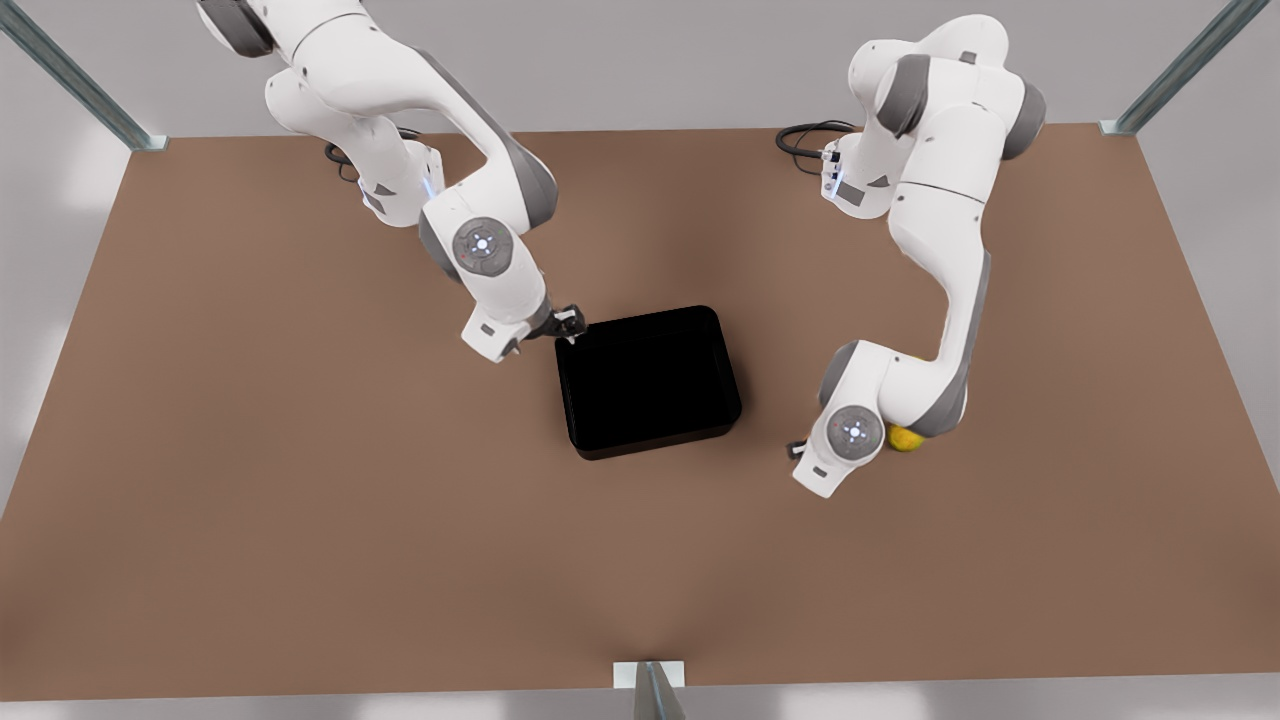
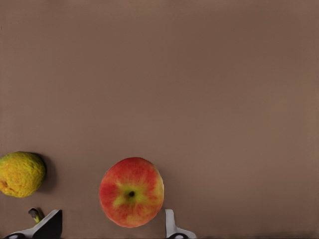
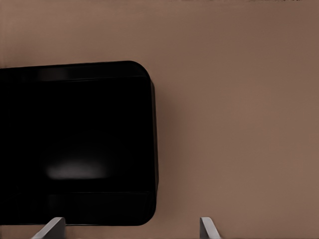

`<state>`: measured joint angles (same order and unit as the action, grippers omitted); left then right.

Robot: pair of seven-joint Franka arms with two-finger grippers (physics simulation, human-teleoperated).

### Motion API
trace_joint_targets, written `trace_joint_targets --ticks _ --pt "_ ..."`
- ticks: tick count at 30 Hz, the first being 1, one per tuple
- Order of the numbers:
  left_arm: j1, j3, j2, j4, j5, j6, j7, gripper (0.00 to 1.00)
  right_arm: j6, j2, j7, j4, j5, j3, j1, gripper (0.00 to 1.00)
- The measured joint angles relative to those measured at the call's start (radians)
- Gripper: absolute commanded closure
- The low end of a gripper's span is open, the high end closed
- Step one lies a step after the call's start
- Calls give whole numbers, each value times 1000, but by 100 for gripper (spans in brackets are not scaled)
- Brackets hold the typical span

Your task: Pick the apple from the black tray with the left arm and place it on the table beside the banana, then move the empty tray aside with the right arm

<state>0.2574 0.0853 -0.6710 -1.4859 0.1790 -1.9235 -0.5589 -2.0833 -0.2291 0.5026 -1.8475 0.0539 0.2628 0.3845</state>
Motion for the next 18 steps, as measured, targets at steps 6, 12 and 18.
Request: trace_joint_targets --ticks 6,12,18 --pt "-163 -10 261 160 -88 160 128 0 -257 -96 110 -69 -64 4 -2 0" --pt "-250 -16 297 170 -171 281 248 0 -383 -176 186 -79 -160 5 -5 0" --pt "-257 -18 310 168 -202 316 331 0 -436 -184 207 -115 -192 20 -12 0"
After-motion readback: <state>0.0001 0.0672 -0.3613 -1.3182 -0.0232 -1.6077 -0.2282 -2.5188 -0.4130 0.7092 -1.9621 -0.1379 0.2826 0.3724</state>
